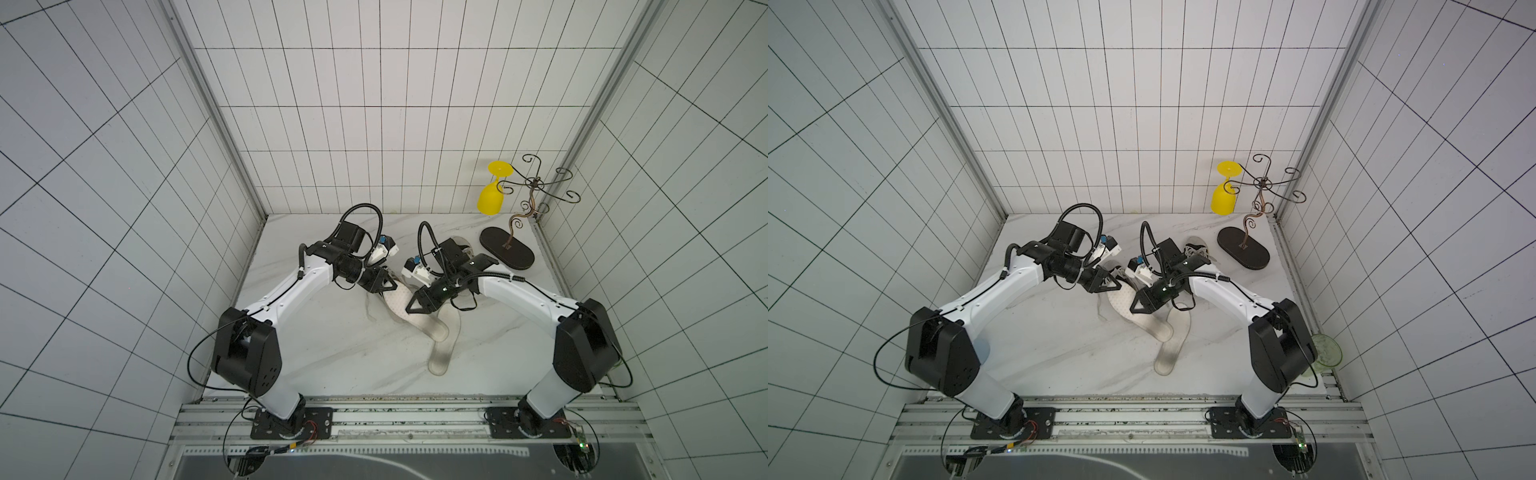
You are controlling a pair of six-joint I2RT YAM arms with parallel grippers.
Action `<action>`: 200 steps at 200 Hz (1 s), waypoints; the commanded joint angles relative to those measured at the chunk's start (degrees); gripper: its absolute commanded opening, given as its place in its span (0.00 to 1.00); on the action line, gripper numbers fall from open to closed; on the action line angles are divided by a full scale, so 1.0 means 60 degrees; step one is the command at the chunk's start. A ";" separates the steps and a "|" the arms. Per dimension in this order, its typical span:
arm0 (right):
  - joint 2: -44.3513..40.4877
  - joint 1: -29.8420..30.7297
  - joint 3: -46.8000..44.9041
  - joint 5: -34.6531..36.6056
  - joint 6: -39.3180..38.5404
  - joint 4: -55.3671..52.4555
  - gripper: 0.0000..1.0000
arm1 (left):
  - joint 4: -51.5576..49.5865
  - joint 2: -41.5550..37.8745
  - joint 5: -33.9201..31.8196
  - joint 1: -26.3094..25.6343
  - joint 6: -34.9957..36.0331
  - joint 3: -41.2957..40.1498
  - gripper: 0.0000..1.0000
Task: Insert the insole into the shoe
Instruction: Pick up the insole from the center of the board.
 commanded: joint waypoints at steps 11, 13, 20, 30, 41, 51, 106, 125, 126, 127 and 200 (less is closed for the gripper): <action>-0.1577 0.0316 -0.1005 0.1359 -0.0398 0.1657 0.69 | 0.0695 -0.0074 0.0043 0.0239 -0.1977 -0.0171 0.00; -0.1680 0.0344 -0.1160 0.1475 -0.0375 0.1827 0.70 | 0.0740 -0.0093 0.0061 0.0252 -0.2105 -0.0206 0.00; -0.1985 0.0464 -0.1631 0.1936 -0.0306 0.2332 0.76 | 0.0828 -0.0125 0.0136 0.0274 -0.2407 -0.0282 0.00; -0.2341 0.0574 -0.2161 0.2251 -0.0196 0.2892 0.99 | 0.0883 -0.0155 0.0203 0.0257 -0.2703 -0.0328 0.00; -0.2648 0.0639 -0.2590 0.2358 -0.0083 0.3469 0.99 | 0.0840 -0.0150 0.0093 0.0206 -0.2907 -0.0321 0.00; -0.2866 0.0747 -0.2849 0.2445 -0.0070 0.3828 0.99 | 0.0753 -0.0138 0.0021 0.0155 -0.2920 -0.0262 0.00; -0.3329 0.2024 -0.4488 0.7299 -0.1030 0.6225 0.99 | 0.0896 -0.0067 0.0290 0.0199 -0.3666 -0.0179 0.00; -0.3208 0.2155 -0.4821 0.7975 -0.1412 0.6946 0.99 | 0.0892 -0.0032 0.0255 0.0197 -0.3846 -0.0188 0.00; -0.3199 0.2165 -0.4825 0.7979 -0.1427 0.6964 0.99 | 0.0885 -0.0024 0.0234 0.0197 -0.3851 -0.0191 0.00; -0.3194 0.2170 -0.4828 0.7974 -0.1442 0.6995 0.99 | 0.0881 -0.0027 0.0224 0.0197 -0.3876 -0.0185 0.00; -0.2629 0.2191 -0.4376 0.7845 -0.1768 0.7540 0.99 | 0.0529 -0.0230 0.0265 0.0096 -0.3483 -0.0054 0.00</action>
